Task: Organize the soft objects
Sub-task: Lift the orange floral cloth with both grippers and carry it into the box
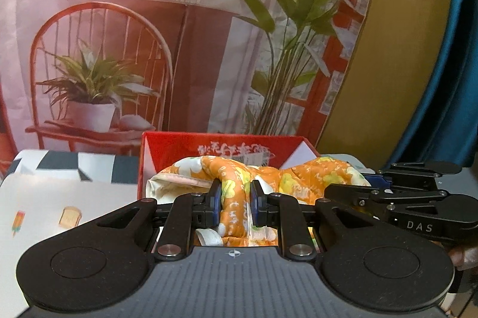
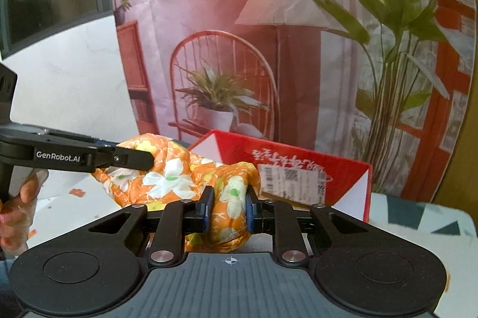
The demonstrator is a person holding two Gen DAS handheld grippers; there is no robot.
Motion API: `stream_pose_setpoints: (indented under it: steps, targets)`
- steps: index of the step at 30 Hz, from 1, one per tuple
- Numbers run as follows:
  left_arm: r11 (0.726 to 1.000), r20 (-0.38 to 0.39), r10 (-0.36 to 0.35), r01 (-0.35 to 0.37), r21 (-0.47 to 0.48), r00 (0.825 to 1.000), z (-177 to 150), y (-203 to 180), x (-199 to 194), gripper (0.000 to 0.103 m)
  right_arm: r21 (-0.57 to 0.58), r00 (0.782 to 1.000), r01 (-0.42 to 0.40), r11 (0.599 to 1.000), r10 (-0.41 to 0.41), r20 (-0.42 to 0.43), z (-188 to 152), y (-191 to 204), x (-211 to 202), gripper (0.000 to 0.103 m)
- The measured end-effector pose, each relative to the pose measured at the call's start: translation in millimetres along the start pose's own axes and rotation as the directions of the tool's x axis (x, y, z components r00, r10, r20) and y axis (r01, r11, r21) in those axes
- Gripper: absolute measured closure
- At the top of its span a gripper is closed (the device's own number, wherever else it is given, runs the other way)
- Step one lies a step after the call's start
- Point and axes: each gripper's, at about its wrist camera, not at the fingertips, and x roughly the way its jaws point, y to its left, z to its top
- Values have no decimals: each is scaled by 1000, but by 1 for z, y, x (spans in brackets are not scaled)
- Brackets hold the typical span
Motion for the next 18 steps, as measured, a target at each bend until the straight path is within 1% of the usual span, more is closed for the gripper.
stream_pose_setpoints:
  steps: [5, 9, 14, 18]
  targets:
    - [1000, -59, 24, -24, 13, 998, 9, 14, 44, 83, -26, 998, 46, 999, -47, -39, 8, -18, 38, 84]
    - [999, -115, 47, -46, 16, 992, 14, 25, 75, 83, -50, 993, 71, 996, -75, -91, 13, -30, 73, 84]
    - [997, -167, 78, -74, 34, 983, 20, 33, 103, 83, -85, 985, 81, 993, -93, -147, 17, -37, 109, 84]
    - [996, -207, 88, -79, 52, 974, 22, 37, 119, 83, -91, 977, 87, 992, -103, -188, 18, -40, 130, 84]
